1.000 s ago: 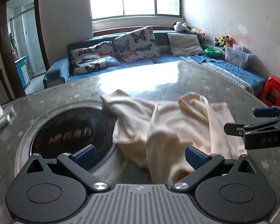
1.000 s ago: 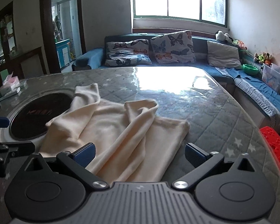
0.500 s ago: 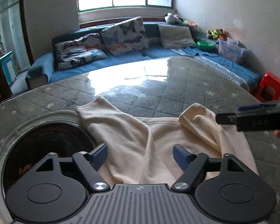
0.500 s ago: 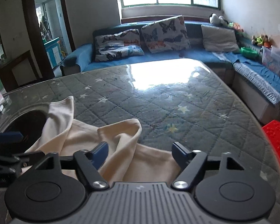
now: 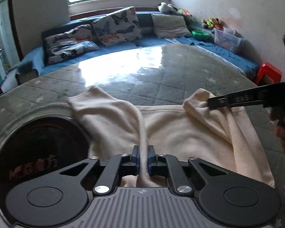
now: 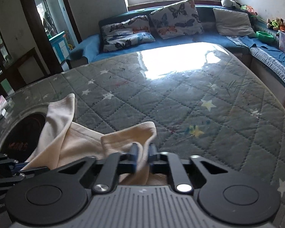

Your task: Fold clothes

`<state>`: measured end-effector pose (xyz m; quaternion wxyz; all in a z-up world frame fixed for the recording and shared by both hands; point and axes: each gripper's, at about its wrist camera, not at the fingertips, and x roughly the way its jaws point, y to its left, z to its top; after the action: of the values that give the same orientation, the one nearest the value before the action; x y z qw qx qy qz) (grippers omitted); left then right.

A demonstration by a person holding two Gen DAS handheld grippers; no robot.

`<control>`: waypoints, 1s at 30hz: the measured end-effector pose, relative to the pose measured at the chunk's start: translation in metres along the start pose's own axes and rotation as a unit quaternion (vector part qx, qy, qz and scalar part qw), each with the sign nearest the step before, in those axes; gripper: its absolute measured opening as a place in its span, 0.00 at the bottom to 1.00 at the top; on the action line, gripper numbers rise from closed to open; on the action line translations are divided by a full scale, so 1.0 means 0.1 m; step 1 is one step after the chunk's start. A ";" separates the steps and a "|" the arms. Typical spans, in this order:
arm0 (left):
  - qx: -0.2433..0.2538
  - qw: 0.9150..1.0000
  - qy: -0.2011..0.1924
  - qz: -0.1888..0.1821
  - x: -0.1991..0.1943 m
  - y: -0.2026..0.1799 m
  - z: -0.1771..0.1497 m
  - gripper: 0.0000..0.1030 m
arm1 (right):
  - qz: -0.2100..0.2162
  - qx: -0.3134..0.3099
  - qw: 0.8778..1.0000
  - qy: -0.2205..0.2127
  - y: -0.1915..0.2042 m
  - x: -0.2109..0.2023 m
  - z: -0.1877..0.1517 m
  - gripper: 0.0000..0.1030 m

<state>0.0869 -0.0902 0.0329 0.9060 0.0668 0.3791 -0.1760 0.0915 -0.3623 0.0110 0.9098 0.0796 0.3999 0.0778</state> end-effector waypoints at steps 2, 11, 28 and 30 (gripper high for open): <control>-0.008 1.000 -0.010 0.008 -0.12 0.07 -0.03 0.05 | 0.000 0.004 1.000 -0.013 -0.01 -0.11 0.00 0.05; -0.075 0.995 -0.041 0.057 -0.79 0.57 -0.45 0.04 | -0.025 0.014 0.996 -0.084 -0.24 -0.87 -0.19 0.04; -0.094 0.995 0.022 0.022 -1.45 0.72 -1.36 0.04 | -0.160 0.015 0.977 -0.143 -0.76 -1.86 -0.92 0.03; -0.081 0.996 0.020 0.019 -1.47 0.69 -1.34 0.07 | -0.165 0.026 0.979 -0.118 -0.86 -1.81 -0.97 0.04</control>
<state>-0.0721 0.0472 0.0420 0.9039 0.0036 0.4089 -0.1256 -0.0948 -0.4751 0.0578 0.9484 0.0450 0.2995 -0.0942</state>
